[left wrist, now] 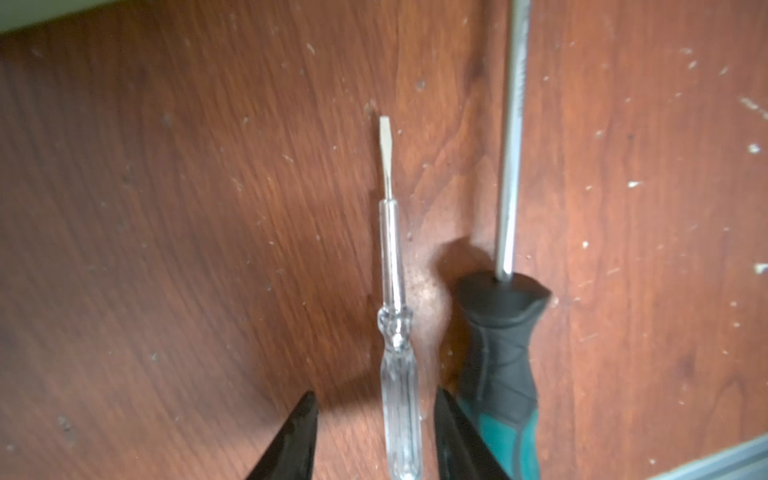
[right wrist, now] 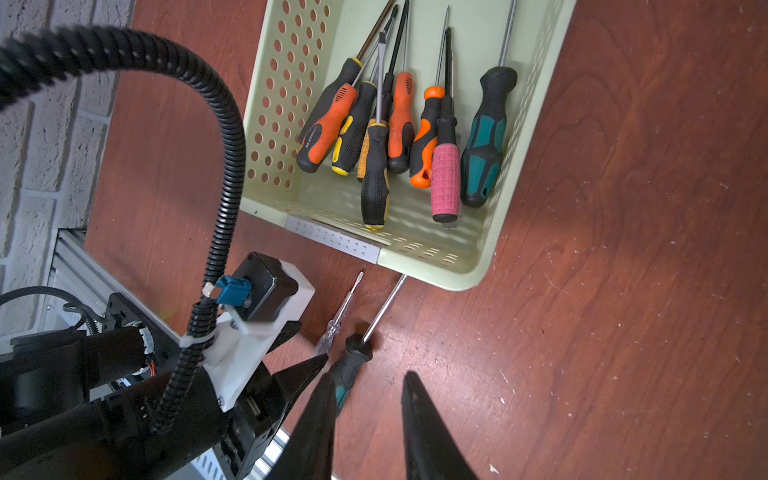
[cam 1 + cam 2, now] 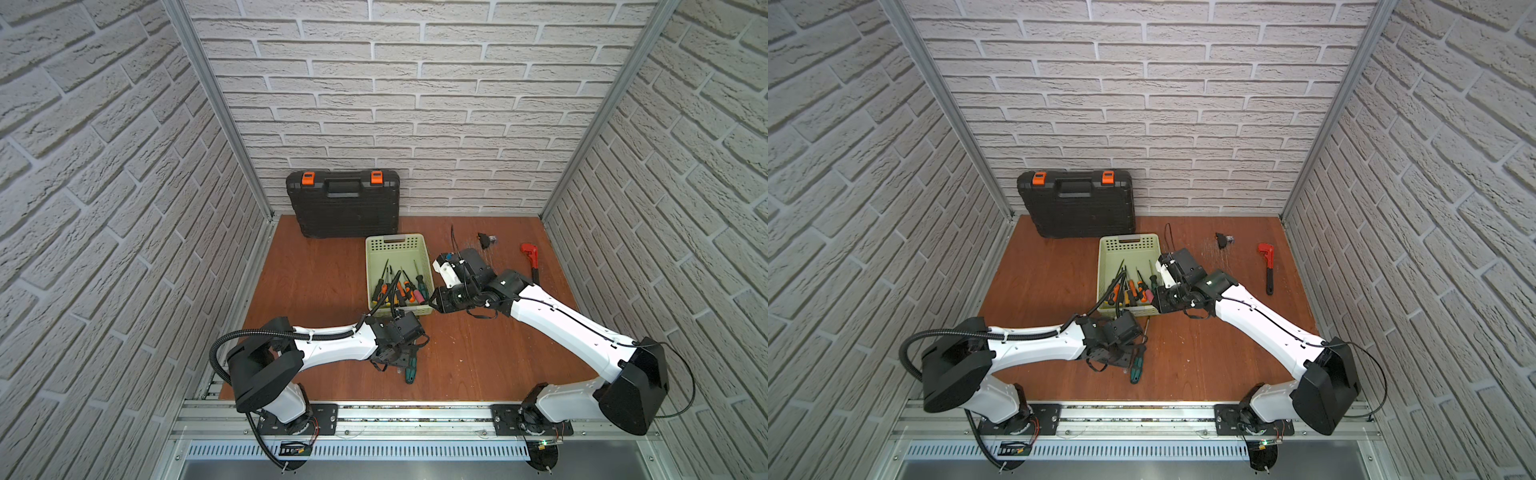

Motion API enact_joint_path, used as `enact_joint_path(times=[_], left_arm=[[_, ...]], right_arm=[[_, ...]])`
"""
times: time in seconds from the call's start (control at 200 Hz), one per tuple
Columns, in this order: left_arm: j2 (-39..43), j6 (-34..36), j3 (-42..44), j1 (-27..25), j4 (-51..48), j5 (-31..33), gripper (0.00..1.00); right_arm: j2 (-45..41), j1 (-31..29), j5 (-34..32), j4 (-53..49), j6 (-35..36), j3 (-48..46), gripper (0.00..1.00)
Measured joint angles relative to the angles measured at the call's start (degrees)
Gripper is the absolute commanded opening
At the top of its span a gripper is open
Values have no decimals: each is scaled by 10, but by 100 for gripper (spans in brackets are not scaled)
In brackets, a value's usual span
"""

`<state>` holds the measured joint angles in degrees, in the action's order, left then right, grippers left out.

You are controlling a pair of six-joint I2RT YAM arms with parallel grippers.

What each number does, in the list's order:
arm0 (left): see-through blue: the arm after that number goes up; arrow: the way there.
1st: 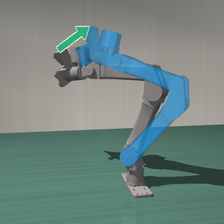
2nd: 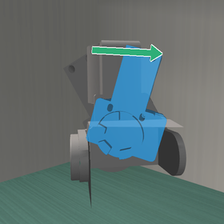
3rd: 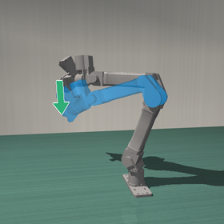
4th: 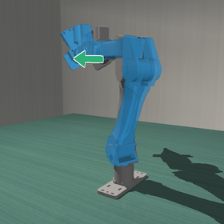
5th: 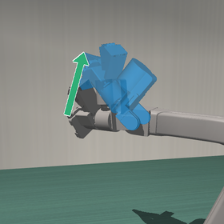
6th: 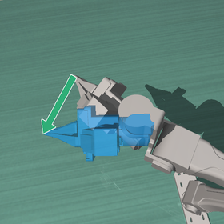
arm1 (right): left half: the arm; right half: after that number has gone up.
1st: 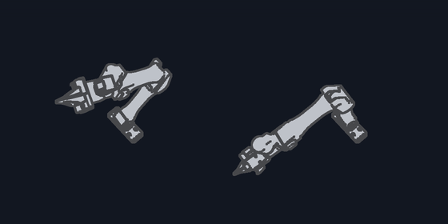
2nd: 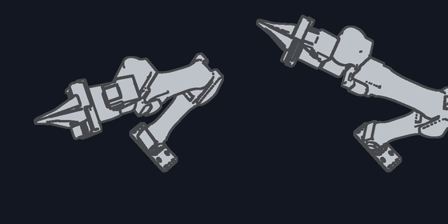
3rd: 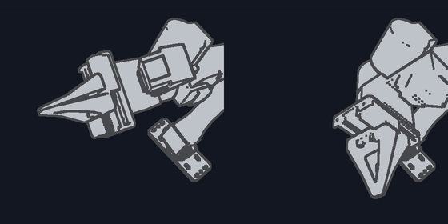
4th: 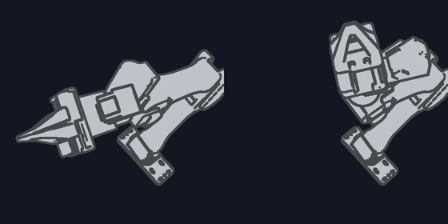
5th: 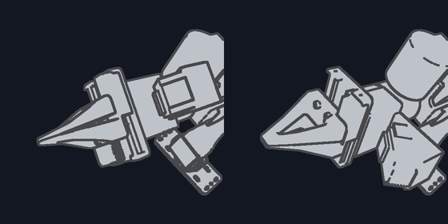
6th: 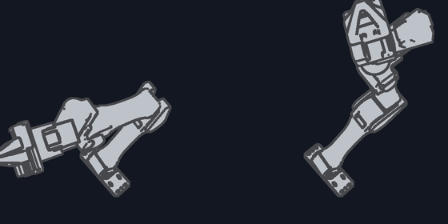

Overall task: Put the screwdriver in the bin
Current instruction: 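Lower the left gripper and close it on the clear-handled screwdriver, then lift the clear-handled screwdriver with the left gripper and carry it into the basket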

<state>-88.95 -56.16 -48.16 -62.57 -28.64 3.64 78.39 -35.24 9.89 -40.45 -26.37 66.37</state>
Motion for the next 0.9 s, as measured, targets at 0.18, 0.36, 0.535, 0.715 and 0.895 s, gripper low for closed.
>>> enact_joint_path(times=[0.18, 0.36, 0.535, 0.715, 0.895], left_arm=[[-14, -5, 0, -1, 3, 0, 39], [-21, -7, -5, -2, 5, 1, 30], [-40, -14, -23, -9, 1, 1, 16], [-45, -22, -31, -18, -5, 2, 8], [-36, -36, -32, -21, -37, 8, 5]], right_arm=[[-2, 0, 0, 1, 0, -6, 29], [-3, 0, 0, 5, 0, -10, 29], [-5, 0, 0, 8, 0, -14, 29], [-11, 0, 0, 15, 0, -24, 29], [-11, 0, 2, 27, -3, -38, 29]])
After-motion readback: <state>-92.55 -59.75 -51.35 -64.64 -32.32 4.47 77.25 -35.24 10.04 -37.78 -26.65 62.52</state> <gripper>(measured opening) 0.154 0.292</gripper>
